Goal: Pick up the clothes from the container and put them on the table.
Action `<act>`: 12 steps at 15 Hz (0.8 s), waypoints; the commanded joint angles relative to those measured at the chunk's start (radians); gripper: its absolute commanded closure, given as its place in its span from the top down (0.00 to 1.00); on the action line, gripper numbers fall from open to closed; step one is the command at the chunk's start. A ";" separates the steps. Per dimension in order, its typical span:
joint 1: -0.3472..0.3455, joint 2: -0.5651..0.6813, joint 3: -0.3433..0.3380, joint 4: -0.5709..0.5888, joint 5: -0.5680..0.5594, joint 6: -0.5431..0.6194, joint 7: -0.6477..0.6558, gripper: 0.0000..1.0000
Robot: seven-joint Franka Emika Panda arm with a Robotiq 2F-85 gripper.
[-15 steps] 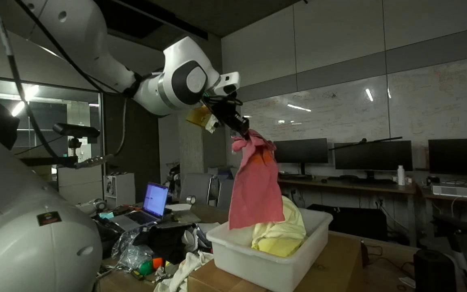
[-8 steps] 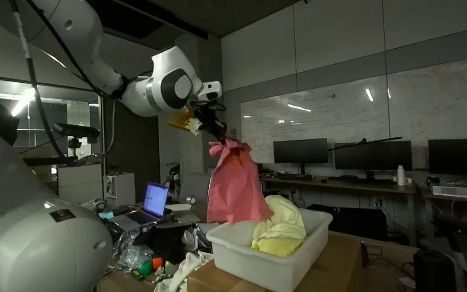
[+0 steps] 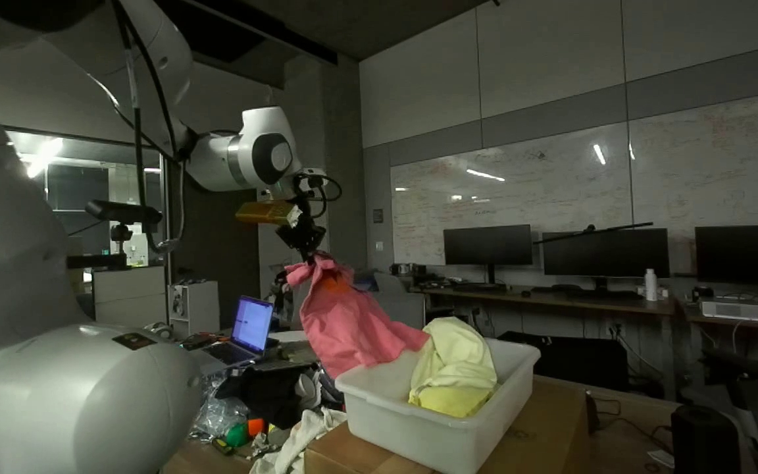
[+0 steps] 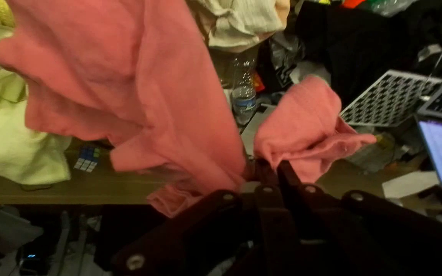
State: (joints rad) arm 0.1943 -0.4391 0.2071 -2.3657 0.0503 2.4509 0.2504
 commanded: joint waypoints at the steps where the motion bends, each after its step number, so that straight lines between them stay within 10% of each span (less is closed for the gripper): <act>1: 0.054 0.120 -0.004 0.142 0.049 -0.100 -0.129 0.02; 12: 0.070 0.331 0.056 0.381 0.021 -0.139 -0.107 0.02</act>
State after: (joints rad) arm 0.2799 -0.1705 0.2379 -2.0686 0.1166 2.3318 0.0998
